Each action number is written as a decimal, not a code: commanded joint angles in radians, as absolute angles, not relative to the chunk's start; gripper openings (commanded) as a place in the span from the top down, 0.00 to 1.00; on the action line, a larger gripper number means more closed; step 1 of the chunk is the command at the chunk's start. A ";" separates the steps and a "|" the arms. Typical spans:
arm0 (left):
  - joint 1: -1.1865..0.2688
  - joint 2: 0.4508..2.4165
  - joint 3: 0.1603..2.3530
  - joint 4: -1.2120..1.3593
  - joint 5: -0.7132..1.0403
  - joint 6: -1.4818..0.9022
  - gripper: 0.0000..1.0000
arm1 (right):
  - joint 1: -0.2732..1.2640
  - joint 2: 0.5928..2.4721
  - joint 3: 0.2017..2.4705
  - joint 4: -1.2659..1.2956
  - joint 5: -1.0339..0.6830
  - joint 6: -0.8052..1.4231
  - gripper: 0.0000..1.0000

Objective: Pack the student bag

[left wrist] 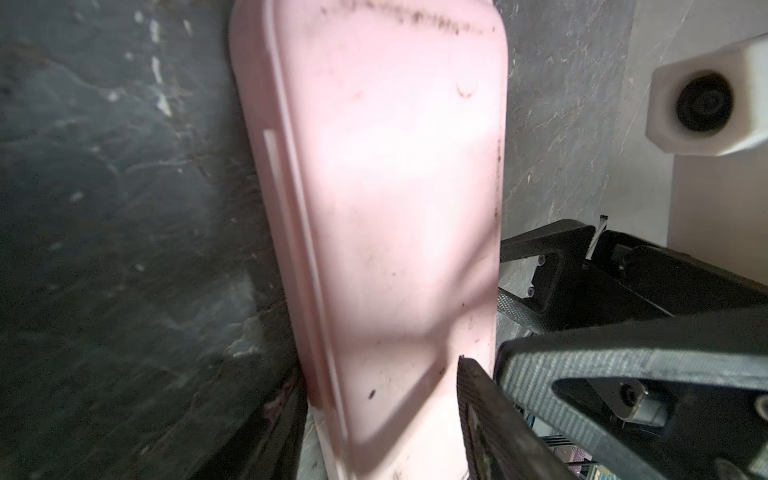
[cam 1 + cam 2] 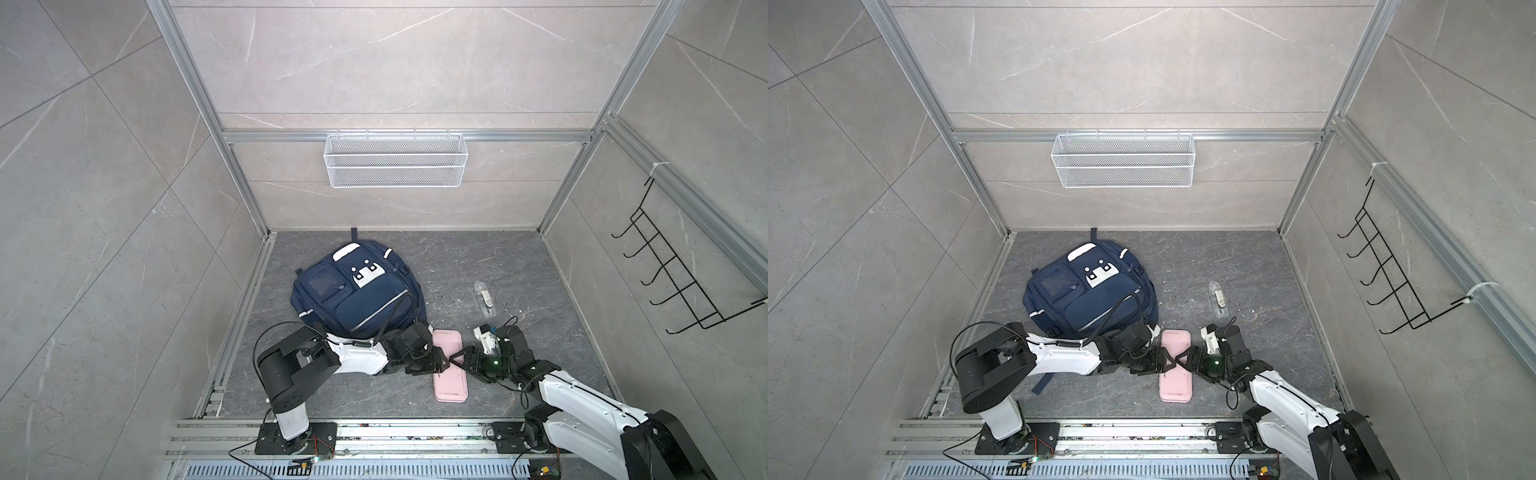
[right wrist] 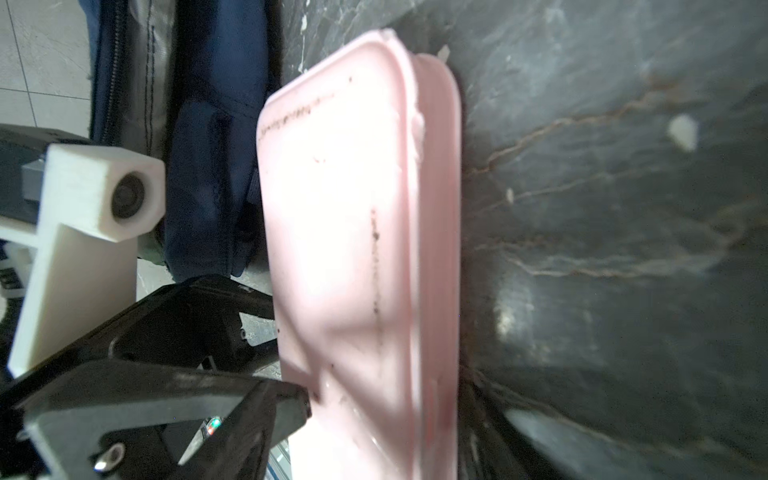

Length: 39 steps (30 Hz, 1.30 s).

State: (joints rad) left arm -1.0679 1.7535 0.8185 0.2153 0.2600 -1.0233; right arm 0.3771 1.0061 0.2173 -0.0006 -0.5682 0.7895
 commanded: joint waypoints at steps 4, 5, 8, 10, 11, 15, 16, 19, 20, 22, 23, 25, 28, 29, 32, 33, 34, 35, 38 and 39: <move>-1.052 1.770 0.785 0.232 0.290 -1.045 0.39 | 0.365 1.001 0.169 0.089 -0.657 0.825 0.29; -1.051 1.772 0.783 0.237 0.291 -1.046 0.39 | 0.363 0.999 0.166 0.102 -0.668 0.832 0.29; -1.046 1.775 0.776 0.249 0.300 -1.052 0.39 | 0.355 0.987 0.165 0.125 -0.695 0.843 0.30; -1.045 1.778 0.776 0.251 0.304 -1.053 0.39 | 0.351 0.978 0.169 0.134 -0.711 0.849 0.30; -1.045 1.779 0.778 0.253 0.306 -1.055 0.39 | 0.348 0.973 0.169 0.138 -0.716 0.852 0.30; -1.043 1.780 0.781 0.255 0.312 -1.055 0.39 | 0.343 0.957 0.180 0.149 -0.730 0.863 0.32; -1.043 1.782 0.781 0.253 0.314 -1.056 0.39 | 0.341 0.955 0.182 0.159 -0.733 0.869 0.32; -1.040 1.782 0.785 0.250 0.323 -1.055 0.39 | 0.340 0.957 0.189 0.174 -0.739 0.877 0.34; -1.040 1.780 0.784 0.250 0.325 -1.055 0.39 | 0.339 0.963 0.194 0.178 -0.740 0.879 0.35; -1.039 1.776 0.785 0.250 0.327 -1.055 0.39 | 0.339 0.980 0.197 0.192 -0.748 0.879 0.37; -1.039 1.773 0.785 0.250 0.330 -1.053 0.39 | 0.339 0.991 0.195 0.206 -0.752 0.881 0.38; -1.039 1.770 0.786 0.250 0.334 -1.052 0.39 | 0.339 1.020 0.193 0.237 -0.759 0.888 0.42; -1.039 1.770 0.789 0.249 0.342 -1.051 0.39 | 0.339 1.060 0.178 0.300 -0.763 0.907 0.47; -1.039 1.772 0.790 0.249 0.343 -1.051 0.39 | 0.338 1.071 0.173 0.325 -0.765 0.914 0.49; -1.039 1.775 0.794 0.249 0.349 -1.051 0.41 | 0.339 1.103 0.164 0.392 -0.769 0.940 0.54; -1.039 1.776 0.796 0.249 0.353 -1.051 0.43 | 0.340 1.113 0.162 0.416 -0.771 0.948 0.55; -1.039 1.776 0.797 0.249 0.355 -1.049 0.44 | 0.339 1.124 0.159 0.434 -0.773 0.954 0.56; -1.039 1.777 0.799 0.249 0.356 -1.049 0.44 | 0.340 1.133 0.158 0.450 -0.774 0.959 0.57; -1.039 1.781 0.802 0.248 0.360 -1.047 0.45 | 0.339 1.157 0.155 0.477 -0.776 0.963 0.57; -1.039 1.781 0.803 0.249 0.361 -1.047 0.46 | 0.340 1.163 0.155 0.484 -0.776 0.964 0.57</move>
